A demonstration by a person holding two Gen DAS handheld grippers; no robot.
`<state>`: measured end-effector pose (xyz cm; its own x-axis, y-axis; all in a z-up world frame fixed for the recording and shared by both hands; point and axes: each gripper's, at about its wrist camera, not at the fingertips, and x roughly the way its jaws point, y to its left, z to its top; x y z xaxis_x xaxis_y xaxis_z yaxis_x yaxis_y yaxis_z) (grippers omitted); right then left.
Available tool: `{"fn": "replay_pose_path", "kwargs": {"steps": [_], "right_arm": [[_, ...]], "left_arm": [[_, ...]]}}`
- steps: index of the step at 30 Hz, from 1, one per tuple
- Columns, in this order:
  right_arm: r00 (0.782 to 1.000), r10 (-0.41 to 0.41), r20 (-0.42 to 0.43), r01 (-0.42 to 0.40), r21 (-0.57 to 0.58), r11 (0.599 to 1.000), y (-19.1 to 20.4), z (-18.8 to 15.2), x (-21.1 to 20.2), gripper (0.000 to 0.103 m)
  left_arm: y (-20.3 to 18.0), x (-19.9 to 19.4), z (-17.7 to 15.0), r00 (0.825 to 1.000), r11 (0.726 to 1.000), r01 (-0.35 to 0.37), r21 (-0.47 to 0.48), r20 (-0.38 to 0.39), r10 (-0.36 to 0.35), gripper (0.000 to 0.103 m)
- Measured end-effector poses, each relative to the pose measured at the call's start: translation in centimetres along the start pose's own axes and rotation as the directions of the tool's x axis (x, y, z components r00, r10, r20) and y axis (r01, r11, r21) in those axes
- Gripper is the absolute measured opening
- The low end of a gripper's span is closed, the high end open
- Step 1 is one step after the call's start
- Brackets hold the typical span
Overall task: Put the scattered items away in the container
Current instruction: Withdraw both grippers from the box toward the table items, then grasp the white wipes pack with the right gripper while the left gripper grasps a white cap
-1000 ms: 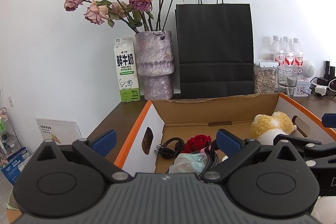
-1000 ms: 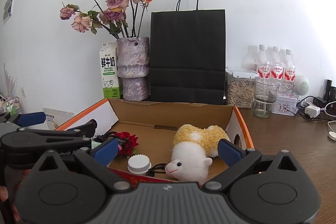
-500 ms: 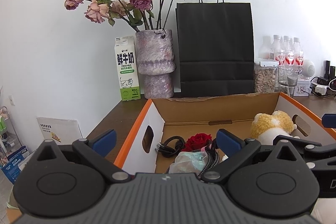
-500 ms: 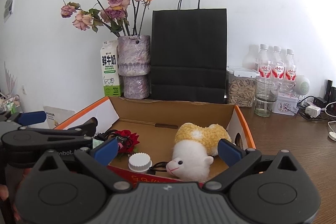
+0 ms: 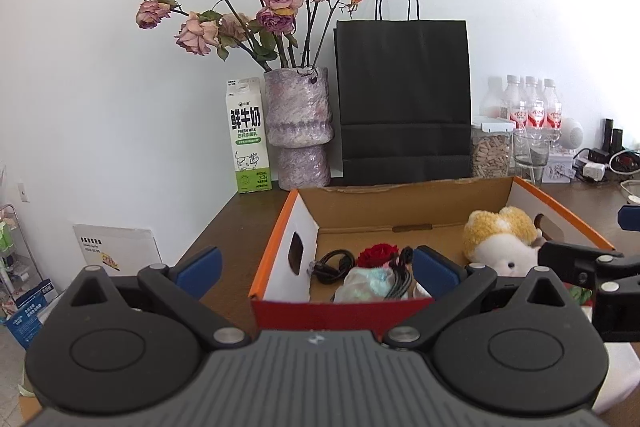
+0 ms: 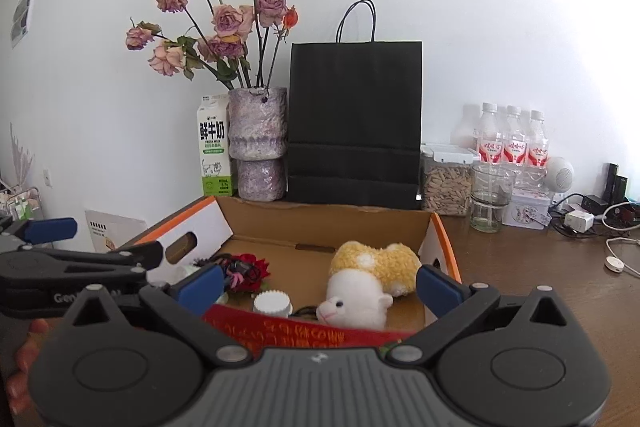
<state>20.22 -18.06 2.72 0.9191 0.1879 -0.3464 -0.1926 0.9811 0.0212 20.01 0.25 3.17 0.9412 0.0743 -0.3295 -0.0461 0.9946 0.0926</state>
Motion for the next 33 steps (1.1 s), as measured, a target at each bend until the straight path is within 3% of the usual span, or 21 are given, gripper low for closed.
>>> {"fn": "replay_pose_path", "kwargs": {"steps": [21,33], "right_arm": [[0.987,0.006,-0.161,-0.007,-0.004,1.0,-1.4,-5.8,-7.1,0.103],[0.969,0.019,-0.244,-0.016,0.012,1.0,-1.1,-7.5,-5.6,0.103]], "left_arm": [[3.3,-7.0,-4.5,0.99,1.0,0.016,-0.017,-0.139,-0.018,0.103],[4.1,-5.4,-7.5,0.964,0.999,0.037,-0.029,-0.262,-0.044,0.103]]}}
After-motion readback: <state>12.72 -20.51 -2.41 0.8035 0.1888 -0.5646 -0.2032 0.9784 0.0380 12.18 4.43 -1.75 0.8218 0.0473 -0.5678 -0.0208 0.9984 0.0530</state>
